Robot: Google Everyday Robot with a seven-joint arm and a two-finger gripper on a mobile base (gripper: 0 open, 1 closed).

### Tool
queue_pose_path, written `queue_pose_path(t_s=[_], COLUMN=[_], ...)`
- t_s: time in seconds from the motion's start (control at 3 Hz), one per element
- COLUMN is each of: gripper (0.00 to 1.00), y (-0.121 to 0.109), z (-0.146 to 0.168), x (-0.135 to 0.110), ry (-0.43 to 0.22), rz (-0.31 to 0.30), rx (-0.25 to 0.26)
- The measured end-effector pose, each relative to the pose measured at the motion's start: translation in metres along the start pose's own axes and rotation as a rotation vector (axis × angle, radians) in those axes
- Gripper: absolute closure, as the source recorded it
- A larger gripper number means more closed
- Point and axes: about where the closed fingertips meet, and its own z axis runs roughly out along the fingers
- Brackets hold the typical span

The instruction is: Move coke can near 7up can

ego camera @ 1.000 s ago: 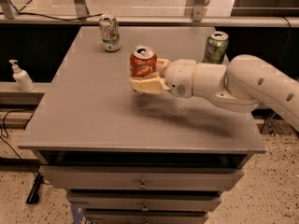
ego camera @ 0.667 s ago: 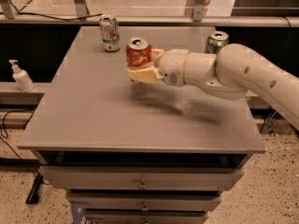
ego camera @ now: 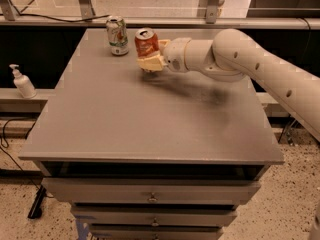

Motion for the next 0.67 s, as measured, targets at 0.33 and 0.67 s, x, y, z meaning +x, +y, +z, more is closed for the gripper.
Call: queue_pose_path(t_s=[0.33, 0.67], gripper=[1.0, 1.0], y=[-0.035, -0.065], z=[0.018, 0.034], x=[0.015, 0.013], ry=[-0.003, -0.07], rz=[0.073, 0.158], rx=[0.054, 0.093])
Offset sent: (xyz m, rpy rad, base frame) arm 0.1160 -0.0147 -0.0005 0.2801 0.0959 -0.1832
